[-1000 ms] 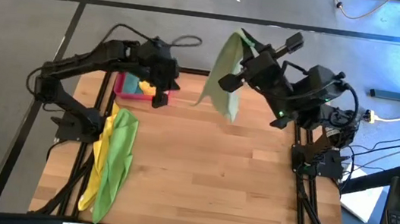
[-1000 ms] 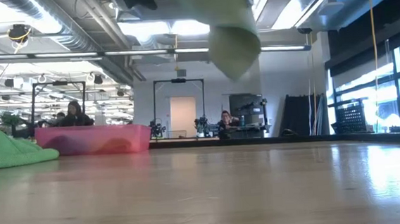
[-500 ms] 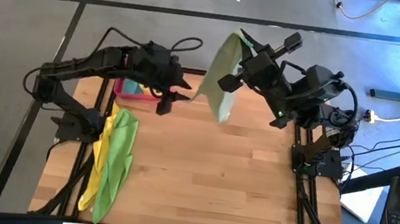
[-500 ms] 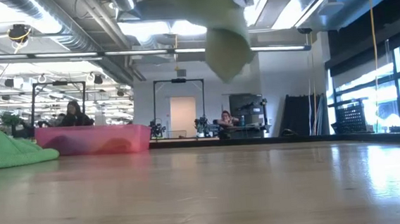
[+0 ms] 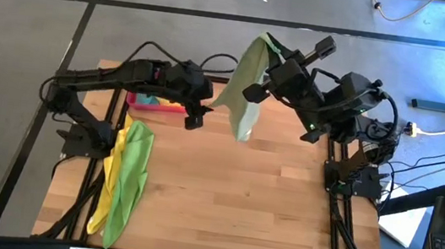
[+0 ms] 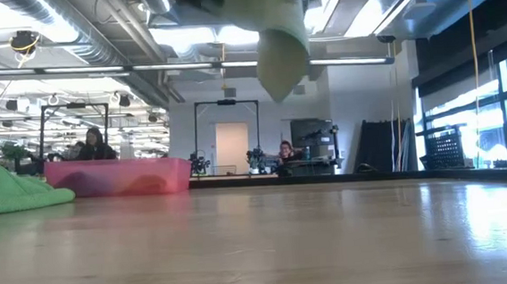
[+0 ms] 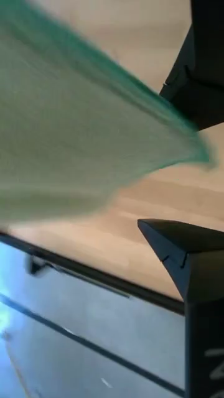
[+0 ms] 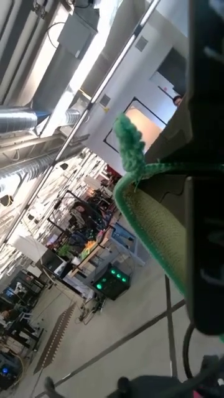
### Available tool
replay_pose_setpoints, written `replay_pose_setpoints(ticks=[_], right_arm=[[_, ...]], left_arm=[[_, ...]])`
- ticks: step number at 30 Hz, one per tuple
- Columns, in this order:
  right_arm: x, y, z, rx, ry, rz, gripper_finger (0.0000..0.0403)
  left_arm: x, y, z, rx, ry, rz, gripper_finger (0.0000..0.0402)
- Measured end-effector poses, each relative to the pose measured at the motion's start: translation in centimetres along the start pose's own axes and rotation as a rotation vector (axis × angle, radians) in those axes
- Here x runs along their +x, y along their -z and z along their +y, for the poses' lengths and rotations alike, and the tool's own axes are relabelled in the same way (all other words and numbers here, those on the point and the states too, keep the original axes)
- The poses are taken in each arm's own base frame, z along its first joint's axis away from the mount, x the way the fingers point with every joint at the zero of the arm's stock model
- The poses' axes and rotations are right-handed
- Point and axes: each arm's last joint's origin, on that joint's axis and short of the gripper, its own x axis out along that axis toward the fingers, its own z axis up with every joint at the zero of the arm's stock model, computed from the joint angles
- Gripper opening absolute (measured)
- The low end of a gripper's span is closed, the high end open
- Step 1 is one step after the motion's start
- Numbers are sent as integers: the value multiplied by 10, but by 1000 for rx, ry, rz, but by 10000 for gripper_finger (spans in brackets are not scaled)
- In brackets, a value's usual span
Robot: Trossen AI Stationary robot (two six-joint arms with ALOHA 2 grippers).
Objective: Fold microfiber towels
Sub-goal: Fold the light green microfiber towel
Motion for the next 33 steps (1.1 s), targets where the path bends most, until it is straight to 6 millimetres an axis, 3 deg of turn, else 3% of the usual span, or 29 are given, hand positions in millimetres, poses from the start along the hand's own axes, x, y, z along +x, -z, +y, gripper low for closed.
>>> replay_pose_setpoints(ticks=[5, 12, 19, 25, 30, 33], right_arm=[[-2, 1, -6, -13, 7, 18, 5], [-3, 3, -10, -15, 22, 53, 5], [-3, 5, -8, -44, 25, 87, 5], [-4, 7, -9, -61, 41, 134, 5], [-11, 15, -1, -20, 3, 190, 5], [-18, 25, 5, 93, -42, 228, 5]], left_arm=[[3, -1, -1, 0, -50, 1, 169], [3, -6, -3, -12, 100, -50, 17], [2, -4, -4, -30, 140, -40, 3], [-12, 6, -2, -27, 140, 29, 1], [-45, 22, 4, -45, 82, 64, 0], [-71, 31, 8, -84, 38, 33, 0]])
